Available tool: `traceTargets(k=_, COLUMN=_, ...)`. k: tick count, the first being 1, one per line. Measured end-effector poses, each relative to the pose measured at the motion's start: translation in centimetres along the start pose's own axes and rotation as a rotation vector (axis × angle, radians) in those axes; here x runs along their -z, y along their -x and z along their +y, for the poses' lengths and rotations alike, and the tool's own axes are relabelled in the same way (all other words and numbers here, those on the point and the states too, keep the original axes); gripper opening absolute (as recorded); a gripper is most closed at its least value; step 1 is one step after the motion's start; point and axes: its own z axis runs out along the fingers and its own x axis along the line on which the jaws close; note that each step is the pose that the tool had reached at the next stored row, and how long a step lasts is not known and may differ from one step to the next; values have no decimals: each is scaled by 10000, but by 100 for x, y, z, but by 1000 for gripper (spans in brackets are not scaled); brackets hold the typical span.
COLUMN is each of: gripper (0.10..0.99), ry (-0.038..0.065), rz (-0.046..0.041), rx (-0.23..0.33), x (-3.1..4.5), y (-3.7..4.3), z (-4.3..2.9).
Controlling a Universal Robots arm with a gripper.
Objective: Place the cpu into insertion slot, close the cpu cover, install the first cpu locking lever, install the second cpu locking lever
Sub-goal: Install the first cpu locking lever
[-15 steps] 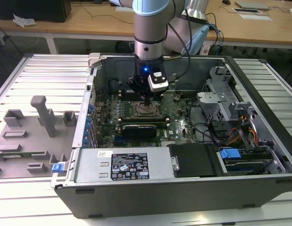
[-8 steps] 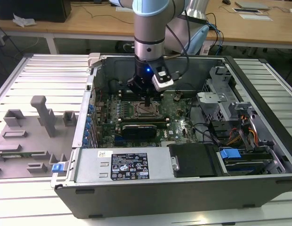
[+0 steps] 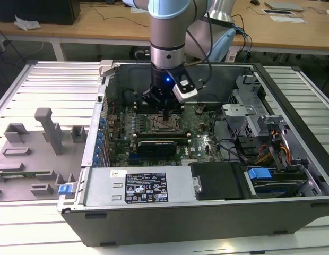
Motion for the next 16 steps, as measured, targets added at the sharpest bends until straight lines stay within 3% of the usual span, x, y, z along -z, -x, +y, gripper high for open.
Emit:
traceTargets(k=7, gripper=106, ry=-442, rz=0, rx=147, x=2, y=-23, z=-40)
traceTargets(k=12, gripper=106, ry=-476, rz=-3, rx=195, x=23, y=-43, z=-65)
traceTargets(k=16, gripper=106, ry=-475, rz=-3, rx=193, x=165, y=-36, z=-68)
